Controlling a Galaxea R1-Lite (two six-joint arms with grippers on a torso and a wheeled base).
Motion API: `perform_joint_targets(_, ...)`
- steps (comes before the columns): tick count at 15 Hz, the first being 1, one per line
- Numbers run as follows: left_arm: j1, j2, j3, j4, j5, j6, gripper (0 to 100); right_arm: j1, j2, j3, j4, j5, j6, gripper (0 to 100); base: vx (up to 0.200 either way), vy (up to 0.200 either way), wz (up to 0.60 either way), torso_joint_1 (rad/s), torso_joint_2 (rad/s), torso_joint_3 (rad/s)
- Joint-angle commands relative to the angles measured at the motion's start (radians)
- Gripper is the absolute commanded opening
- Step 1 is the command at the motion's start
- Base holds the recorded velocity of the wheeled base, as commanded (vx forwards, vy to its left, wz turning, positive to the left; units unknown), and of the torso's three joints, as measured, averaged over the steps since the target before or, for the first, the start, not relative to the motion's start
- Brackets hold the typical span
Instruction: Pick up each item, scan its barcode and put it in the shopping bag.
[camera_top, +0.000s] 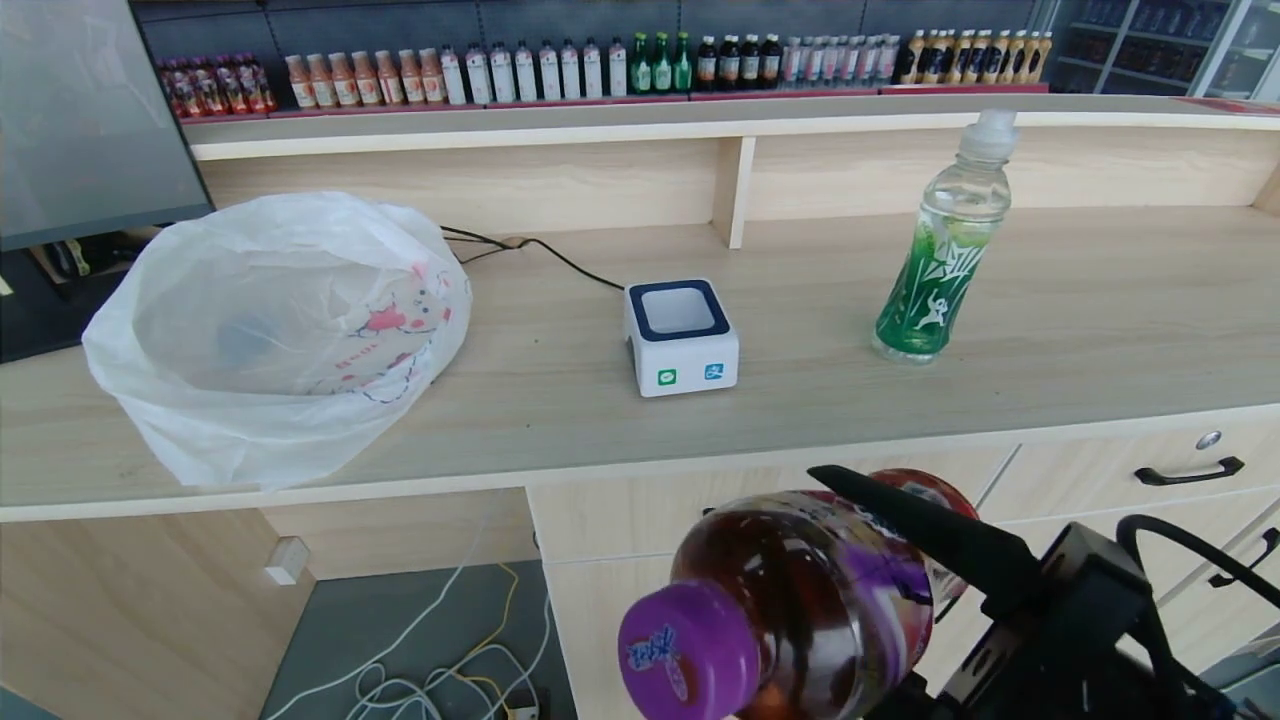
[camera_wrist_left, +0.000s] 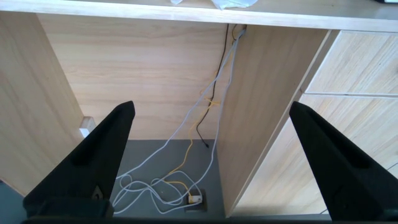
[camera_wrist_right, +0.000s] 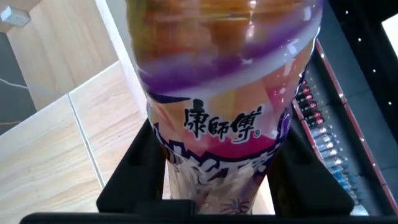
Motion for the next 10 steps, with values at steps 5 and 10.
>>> perform_joint_targets(5, 0.002, 0.000, 0.000, 0.000, 0.000, -0.001, 100, 0.007, 0.081, 0.002, -0.004, 0.045, -0.098, 0, 0.000, 0.000, 0.00, 0.000, 0.00, 0.000)
perform_joint_targets(10, 0.000, 0.000, 0.000, 0.000, 0.000, -0.001, 100, 0.007, 0.087, -0.005, -0.027, 0.044, -0.172, 0, 0.000, 0.000, 0.00, 0.000, 0.00, 0.000)
